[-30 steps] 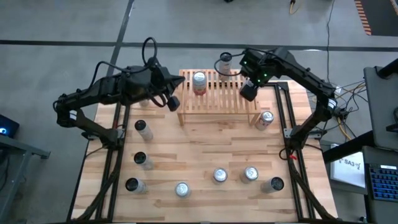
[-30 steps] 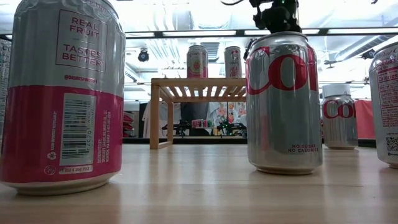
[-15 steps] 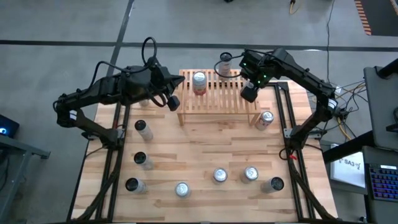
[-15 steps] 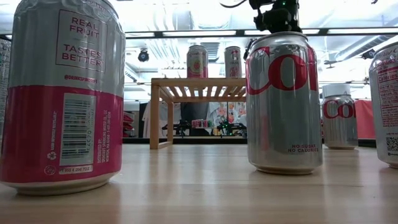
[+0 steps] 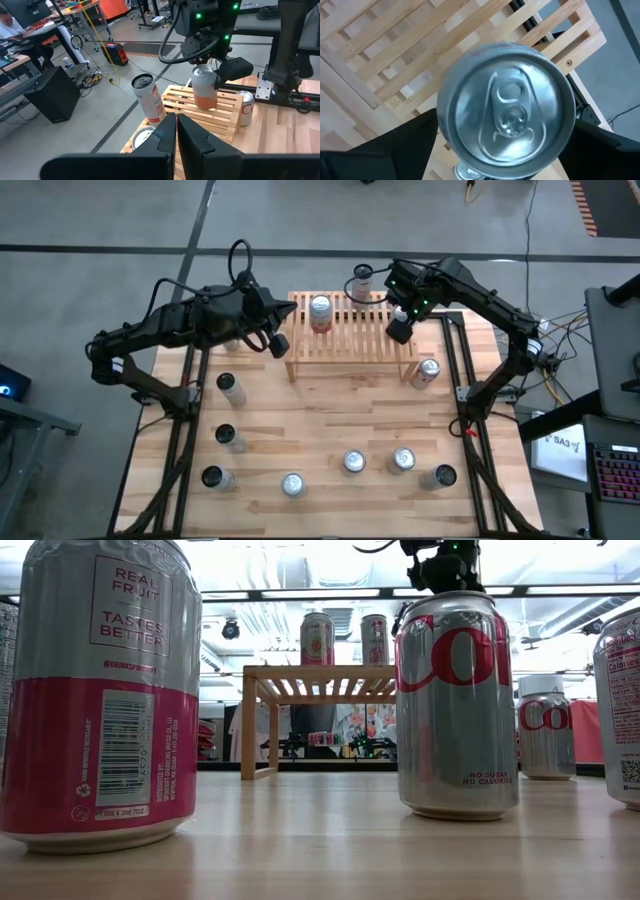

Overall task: Place canned beverage on shelf
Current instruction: Put the orange and white soda can on the shelf

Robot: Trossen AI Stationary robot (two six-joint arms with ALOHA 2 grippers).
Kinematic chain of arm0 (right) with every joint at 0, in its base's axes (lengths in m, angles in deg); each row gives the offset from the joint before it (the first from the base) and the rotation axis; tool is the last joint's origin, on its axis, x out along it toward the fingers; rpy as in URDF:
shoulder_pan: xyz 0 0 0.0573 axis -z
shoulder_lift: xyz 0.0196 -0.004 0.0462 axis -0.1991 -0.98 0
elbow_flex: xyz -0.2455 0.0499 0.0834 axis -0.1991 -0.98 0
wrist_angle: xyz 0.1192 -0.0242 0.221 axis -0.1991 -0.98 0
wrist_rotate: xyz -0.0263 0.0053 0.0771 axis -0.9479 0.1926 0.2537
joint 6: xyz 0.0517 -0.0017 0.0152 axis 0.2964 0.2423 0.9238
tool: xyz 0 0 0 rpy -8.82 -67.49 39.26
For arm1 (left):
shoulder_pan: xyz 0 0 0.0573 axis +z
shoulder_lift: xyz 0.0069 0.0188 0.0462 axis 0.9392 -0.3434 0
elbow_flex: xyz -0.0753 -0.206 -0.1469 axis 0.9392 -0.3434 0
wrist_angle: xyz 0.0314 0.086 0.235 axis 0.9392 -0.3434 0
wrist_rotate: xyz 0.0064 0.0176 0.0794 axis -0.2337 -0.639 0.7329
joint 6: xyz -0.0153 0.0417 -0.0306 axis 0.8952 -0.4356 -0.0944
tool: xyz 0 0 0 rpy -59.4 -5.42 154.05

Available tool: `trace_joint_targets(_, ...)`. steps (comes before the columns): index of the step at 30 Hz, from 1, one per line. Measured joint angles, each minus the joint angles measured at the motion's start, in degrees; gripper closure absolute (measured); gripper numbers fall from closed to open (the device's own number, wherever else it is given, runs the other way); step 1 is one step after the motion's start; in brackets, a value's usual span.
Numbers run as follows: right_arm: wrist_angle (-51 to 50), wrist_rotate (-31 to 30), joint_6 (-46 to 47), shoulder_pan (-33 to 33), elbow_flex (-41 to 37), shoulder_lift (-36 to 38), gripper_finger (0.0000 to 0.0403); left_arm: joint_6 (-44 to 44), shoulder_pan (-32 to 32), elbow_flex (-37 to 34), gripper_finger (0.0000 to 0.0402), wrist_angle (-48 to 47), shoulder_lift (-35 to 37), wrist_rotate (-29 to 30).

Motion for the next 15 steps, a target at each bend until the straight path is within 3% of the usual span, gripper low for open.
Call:
trace_joint_targets(8,-0.7,-0.09,0.39,0.0,0.62,0.0,0.0051,0.21,0.0,0.0,0.0402,0.0,0.0,0.0)
trace_joint_targets(15,-0.7,-1.24,1.16,0.0,6.49,0.02,0.0051,0.57,0.0,0.0,0.0402,0.93,0.0,-0.02)
